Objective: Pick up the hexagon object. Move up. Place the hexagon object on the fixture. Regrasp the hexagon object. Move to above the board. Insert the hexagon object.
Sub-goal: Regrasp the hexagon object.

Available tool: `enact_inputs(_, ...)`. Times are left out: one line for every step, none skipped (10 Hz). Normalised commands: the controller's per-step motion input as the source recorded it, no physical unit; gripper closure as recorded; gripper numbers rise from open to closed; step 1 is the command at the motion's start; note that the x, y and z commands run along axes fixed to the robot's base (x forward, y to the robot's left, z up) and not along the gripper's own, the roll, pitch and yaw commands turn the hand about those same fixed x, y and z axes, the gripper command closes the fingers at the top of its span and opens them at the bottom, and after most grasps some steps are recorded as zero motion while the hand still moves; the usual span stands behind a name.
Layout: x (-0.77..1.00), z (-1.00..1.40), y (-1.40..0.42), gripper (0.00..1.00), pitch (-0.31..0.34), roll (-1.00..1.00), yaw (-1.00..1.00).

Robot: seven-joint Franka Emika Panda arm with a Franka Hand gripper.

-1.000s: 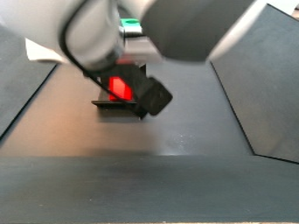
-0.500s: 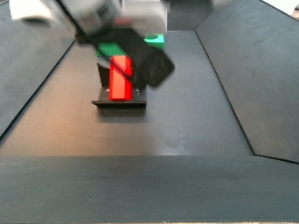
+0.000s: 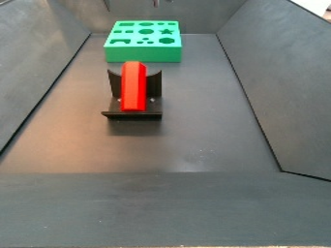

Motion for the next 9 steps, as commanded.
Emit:
enact_inputs(0.01,0.0,-0.15,0.0,0.016,1.0,0.03)
enact_inputs(0.0,0.02,0.0,0.0,0.018,1.0,0.03)
enact_inputs(-0.01,0.01,0.01,0.0,0.015,1.0,0.03)
enact_inputs(-0.01,0.01,0.0,0.0,0.01,1.0,0.03)
enact_inputs(-0.01,0.0,-0.01,0.0,0.006,1.0,0.03)
enact_inputs(-0.01,0.0,-0.02,0.0,0.002,1.0,0.03)
enact_inputs(-0.01,0.0,-0.02,0.0,0.001,1.0,0.03)
enact_inputs(-0.01,0.01,-0.02,0.0,0.002,1.0,0.04)
enact_inputs(-0.01,0.01,-0.01,0.0,0.005,1.0,0.04)
